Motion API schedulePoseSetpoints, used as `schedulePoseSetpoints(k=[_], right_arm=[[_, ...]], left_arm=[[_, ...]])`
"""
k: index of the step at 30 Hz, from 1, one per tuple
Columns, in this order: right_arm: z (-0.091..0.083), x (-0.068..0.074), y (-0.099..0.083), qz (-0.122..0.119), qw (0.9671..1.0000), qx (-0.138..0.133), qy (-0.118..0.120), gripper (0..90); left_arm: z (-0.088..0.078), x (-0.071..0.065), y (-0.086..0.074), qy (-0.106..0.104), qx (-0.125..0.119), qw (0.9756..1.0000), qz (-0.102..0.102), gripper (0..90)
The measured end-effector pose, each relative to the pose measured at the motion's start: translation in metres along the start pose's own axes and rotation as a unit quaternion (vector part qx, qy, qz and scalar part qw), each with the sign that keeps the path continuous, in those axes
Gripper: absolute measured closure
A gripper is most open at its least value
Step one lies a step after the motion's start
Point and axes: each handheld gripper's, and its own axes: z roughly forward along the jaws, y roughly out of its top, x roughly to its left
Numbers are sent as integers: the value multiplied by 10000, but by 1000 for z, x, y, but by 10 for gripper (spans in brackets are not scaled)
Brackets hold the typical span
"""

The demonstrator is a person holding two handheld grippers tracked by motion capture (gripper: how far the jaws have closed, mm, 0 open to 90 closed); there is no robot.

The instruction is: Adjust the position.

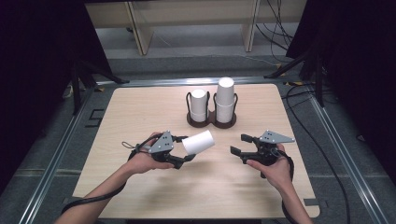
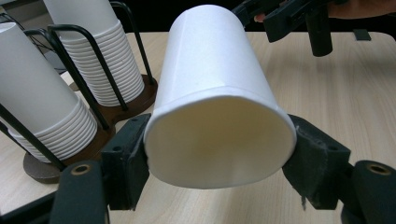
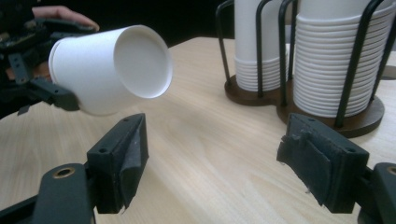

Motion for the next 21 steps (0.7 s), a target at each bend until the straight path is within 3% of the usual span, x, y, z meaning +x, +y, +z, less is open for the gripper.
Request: schedulePoseSetpoints(k=[1,4,5,6,7,8,10,12,14,19,21], right_arm=[[0,-1,0,-115,9999,23,-55,227],[2,-1,-1,-88,9998,136,77,227],[1,2,-2,109,9996,233,151,227],[1,-1,-1,-100,9996,255,115,227],[2,-1,-1,-166,9994,260,165,227],[2,1,-1,-22,9991,351,232,227],[3,-1,0,-312,9987,301,274,227],[3,1,0,-230,9982,397,388,228],[5,0,0,-422,9973,398,445,228],[5,1,1,-580,9945,645,594,229],[5,2,1,-532,9935,720,704,229]], left_arm=[[0,0,1,-34,-19,10000,-37,293],[-1,1,3,-103,32,9999,3,293],[-2,2,4,-131,84,9999,43,293],[-2,2,4,-173,78,9998,30,293],[-2,2,5,-226,69,9997,40,293],[-3,3,6,-226,156,9996,64,294],[-3,4,6,-272,201,9994,88,294],[-4,4,7,-354,283,9989,116,294],[-4,5,8,-402,315,9986,135,295],[-5,6,10,-533,381,9977,175,297],[-6,6,11,-568,430,9973,186,298]])
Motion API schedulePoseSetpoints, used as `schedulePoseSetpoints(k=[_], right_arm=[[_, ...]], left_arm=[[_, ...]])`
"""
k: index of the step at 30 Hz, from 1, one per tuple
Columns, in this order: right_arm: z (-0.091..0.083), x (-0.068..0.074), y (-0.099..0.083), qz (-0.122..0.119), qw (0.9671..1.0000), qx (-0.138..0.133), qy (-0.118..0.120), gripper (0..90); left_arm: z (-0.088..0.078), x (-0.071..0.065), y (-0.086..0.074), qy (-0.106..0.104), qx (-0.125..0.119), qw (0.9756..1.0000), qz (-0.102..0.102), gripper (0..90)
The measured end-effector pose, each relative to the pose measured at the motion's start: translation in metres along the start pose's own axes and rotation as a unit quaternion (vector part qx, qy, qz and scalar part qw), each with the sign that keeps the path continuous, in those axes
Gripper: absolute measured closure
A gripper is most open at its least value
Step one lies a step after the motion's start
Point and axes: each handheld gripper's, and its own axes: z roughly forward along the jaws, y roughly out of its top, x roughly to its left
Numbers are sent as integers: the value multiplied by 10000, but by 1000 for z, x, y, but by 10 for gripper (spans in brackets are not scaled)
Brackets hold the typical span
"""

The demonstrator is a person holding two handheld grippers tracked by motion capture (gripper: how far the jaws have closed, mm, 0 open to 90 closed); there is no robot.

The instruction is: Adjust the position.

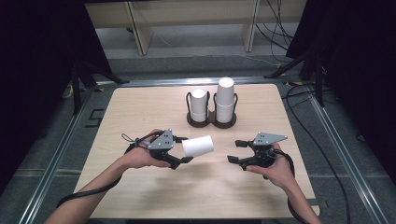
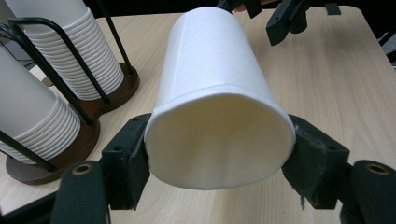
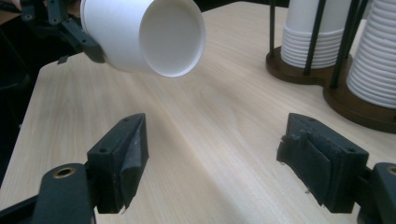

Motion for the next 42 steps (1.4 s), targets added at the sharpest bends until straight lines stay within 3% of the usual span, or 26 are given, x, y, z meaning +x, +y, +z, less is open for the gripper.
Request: schedulePoseSetpoints(k=[4,8,12,19,28,32,33,39,41,42], right_arm=[[1,1,0,-79,9999,75,0,229],[1,3,0,-23,9999,143,87,232],[3,4,0,-113,9997,196,105,232],[7,7,2,-291,9988,362,143,232],[11,11,1,-358,9975,537,272,232],[12,12,1,-461,9968,613,222,232],[12,12,0,-421,9967,652,247,232],[13,14,-1,-378,9965,687,280,232],[13,13,0,-476,9961,682,291,232],[14,13,0,-469,9960,698,293,232]], left_arm=[[-2,2,2,-49,75,9999,114,299],[-5,1,6,-104,104,9998,105,302],[-5,3,7,-141,149,9997,140,303],[-3,3,8,-317,442,9984,166,304],[-2,2,16,-567,759,9950,305,306],[-1,4,19,-530,915,9935,418,306],[0,3,19,-529,846,9944,348,305],[0,3,24,-566,957,9928,439,306],[1,3,26,-608,1013,9918,492,307],[0,4,28,-658,1123,9898,572,307]])
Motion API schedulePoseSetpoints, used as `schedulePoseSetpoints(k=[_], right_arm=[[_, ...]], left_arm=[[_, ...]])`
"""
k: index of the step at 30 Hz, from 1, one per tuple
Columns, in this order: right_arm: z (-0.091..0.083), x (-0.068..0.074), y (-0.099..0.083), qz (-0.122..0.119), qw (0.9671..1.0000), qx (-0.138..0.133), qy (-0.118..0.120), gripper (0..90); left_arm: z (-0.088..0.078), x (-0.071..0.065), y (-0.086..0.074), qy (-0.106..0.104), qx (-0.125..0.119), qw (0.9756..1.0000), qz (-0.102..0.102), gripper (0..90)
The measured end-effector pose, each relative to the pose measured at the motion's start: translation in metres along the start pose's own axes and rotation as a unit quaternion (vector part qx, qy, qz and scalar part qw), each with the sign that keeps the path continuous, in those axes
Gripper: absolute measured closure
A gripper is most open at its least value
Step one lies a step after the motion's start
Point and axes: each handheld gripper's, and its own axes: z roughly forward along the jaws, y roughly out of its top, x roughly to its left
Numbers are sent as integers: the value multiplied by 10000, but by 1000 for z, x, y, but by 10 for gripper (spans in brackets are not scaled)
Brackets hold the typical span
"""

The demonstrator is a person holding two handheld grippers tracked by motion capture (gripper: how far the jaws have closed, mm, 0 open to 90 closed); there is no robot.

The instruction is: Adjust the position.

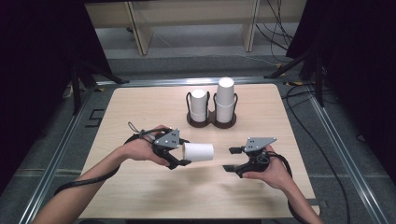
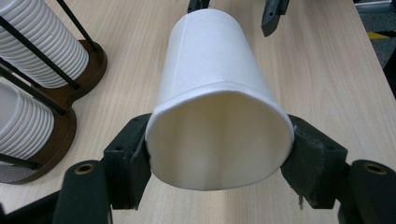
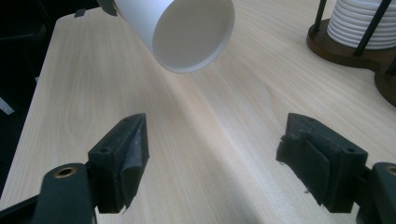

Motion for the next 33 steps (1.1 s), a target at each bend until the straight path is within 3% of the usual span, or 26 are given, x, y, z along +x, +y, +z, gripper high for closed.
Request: schedulePoseSetpoints(k=[4,13,15,16,21,22,24,33], right_arm=[[1,1,1,41,10000,35,17,232],[1,0,4,-126,9999,85,13,233],[1,2,4,79,9999,151,13,233],[2,0,5,-96,9999,112,20,233],[3,0,6,-130,9997,184,21,233],[3,0,7,-123,9997,200,40,233],[3,0,7,-121,9997,222,49,232],[3,0,9,-155,9995,292,14,232]], left_arm=[[0,0,3,3,77,10000,42,307],[1,2,7,-23,307,9994,124,309],[1,2,8,-50,369,9992,147,309],[0,2,9,-34,396,9991,161,309],[1,2,14,-60,482,9987,179,309],[0,3,15,-74,646,9974,296,309],[1,3,17,-120,648,9976,217,309],[5,3,23,-121,864,9957,319,309]])
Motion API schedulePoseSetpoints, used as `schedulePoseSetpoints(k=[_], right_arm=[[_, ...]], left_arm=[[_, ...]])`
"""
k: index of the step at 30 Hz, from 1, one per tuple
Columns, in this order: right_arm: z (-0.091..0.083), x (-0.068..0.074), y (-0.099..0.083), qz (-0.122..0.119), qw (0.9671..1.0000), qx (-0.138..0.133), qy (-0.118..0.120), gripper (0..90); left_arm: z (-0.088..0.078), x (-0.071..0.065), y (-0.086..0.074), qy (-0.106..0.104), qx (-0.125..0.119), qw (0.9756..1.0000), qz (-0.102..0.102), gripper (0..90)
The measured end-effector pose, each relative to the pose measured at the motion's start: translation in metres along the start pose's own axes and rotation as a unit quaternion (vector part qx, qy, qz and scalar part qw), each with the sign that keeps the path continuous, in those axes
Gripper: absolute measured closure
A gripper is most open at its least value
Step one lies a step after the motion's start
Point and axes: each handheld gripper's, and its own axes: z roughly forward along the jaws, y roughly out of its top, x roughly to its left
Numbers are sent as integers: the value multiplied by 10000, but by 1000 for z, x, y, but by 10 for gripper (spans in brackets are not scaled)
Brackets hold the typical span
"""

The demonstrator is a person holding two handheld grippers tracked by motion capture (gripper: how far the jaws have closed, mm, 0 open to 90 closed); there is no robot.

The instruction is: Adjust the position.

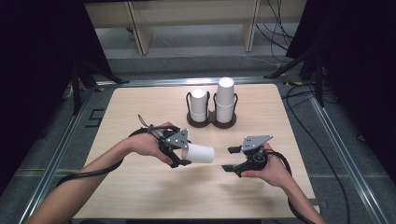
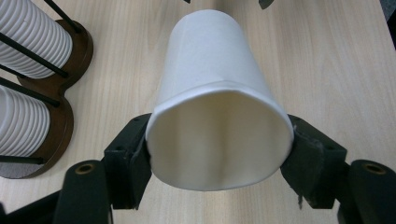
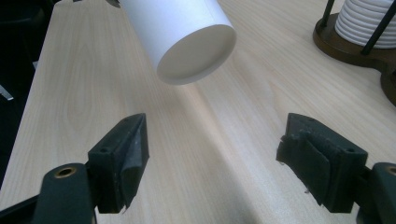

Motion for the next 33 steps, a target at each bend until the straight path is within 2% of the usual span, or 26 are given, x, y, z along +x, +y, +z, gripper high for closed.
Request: schedulePoseSetpoints(k=[9,11,15,17,22,24,25,27,31,33], right_arm=[[1,0,1,-29,10000,80,-2,232],[2,1,1,17,9999,106,17,232],[3,-1,3,-116,9998,165,24,231],[3,0,4,-91,9998,201,30,231],[4,-1,8,-140,9995,267,60,231],[6,0,9,-124,9995,281,40,231],[6,-1,10,-234,9993,280,18,231],[7,0,12,-182,9993,323,76,230],[9,0,16,-292,9990,322,62,229],[9,0,18,-330,9988,357,54,229]], left_arm=[[1,1,5,-74,224,9996,134,309],[1,2,6,-118,294,9994,120,309],[3,2,7,-198,450,9987,122,309],[3,2,9,-208,505,9984,105,309],[4,1,13,-288,708,9970,90,311],[5,1,14,-300,770,9965,126,312],[5,1,14,-296,802,9962,151,312],[6,1,15,-289,862,9957,199,313],[8,-1,17,-330,946,9948,204,313],[8,0,18,-309,971,9944,293,313]])
